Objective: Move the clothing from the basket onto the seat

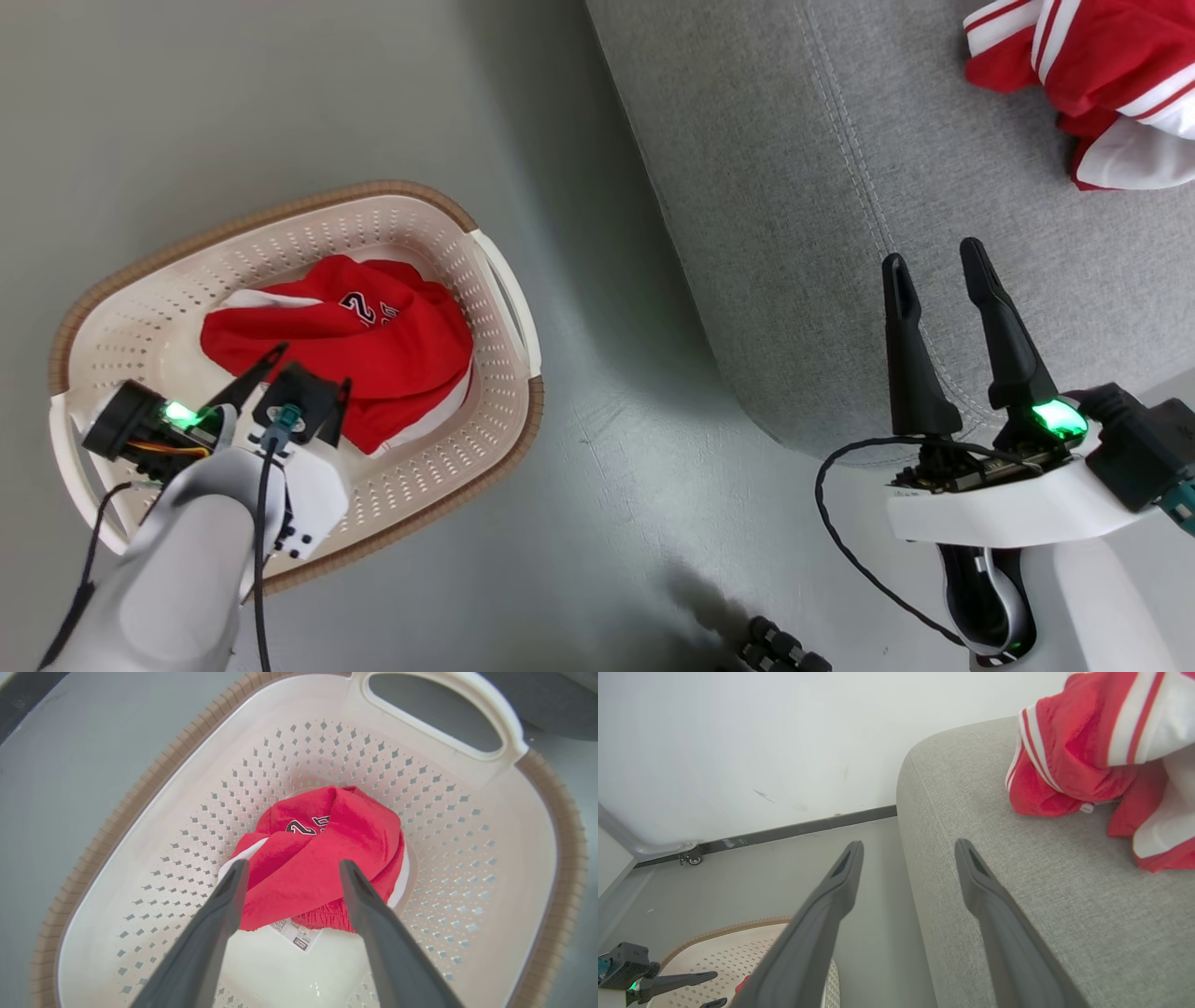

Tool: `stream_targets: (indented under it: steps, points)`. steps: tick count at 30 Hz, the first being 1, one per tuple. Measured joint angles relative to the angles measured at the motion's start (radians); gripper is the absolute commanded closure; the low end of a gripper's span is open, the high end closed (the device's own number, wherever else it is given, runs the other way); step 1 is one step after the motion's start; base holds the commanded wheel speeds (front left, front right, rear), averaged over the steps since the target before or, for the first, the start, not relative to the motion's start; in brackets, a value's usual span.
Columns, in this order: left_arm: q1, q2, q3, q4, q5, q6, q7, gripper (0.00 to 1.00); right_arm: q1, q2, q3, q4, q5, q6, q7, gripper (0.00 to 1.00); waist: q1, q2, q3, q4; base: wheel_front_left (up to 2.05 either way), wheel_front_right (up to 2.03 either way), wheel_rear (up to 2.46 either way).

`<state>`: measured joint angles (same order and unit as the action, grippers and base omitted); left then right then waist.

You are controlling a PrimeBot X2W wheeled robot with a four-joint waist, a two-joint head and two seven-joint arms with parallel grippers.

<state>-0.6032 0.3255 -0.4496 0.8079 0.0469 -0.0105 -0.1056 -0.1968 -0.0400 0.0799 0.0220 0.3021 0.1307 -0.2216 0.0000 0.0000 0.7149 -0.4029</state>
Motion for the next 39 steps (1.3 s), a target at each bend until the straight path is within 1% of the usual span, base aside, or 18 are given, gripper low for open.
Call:
stream_targets:
  steps: [3, 7, 11, 14, 22, 34, 39]
  points:
    - [-0.019, 0.017, -0.007, 0.016, 0.004, -0.009, 0.015, 0.0, -0.013, 0.0, 0.005, 0.009, 0.002, 0.0, -0.009, 0.0, 0.0, 0.0, 0.019, -0.007, 0.0, 0.0, 0.0]
    - [-0.05, 0.025, -0.029, 0.029, 0.043, -0.015, 0.03, 0.0, -0.026, 0.0, 0.012, 0.018, 0.01, 0.0, -0.011, 0.0, 0.0, 0.0, 0.041, -0.016, 0.0, 0.0, 0.0]
    - [-0.082, 0.033, -0.063, 0.038, 0.072, -0.034, 0.045, 0.0, -0.044, 0.0, 0.021, 0.026, 0.016, 0.0, -0.017, 0.0, 0.0, 0.0, 0.062, -0.025, 0.0, 0.0, 0.0]
    - [-0.106, 0.049, -0.094, 0.047, 0.112, -0.045, 0.054, 0.0, -0.056, 0.0, 0.024, 0.03, 0.025, 0.0, -0.018, 0.0, 0.0001, 0.0, 0.076, -0.032, 0.0, 0.0, 0.0]
    - [-0.17, 0.082, -0.158, 0.088, 0.179, -0.074, 0.08, 0.0, -0.081, 0.0, 0.035, 0.048, 0.034, 0.0, -0.025, 0.0, 0.0, 0.0, 0.11, -0.051, 0.0, 0.0, 0.0]
    - [-0.219, 0.072, -0.187, 0.132, 0.202, -0.081, 0.108, 0.0, -0.109, 0.001, 0.052, 0.066, 0.042, 0.0, -0.026, 0.0, 0.0, 0.0, 0.145, -0.064, 0.0, 0.0, 0.0]
    - [-0.235, 0.071, -0.197, 0.17, 0.215, -0.087, 0.141, 0.0, -0.115, 0.001, 0.053, 0.072, 0.043, 0.0, -0.026, 0.0, 0.0001, 0.0, 0.155, -0.065, 0.0, 0.0, 0.0]
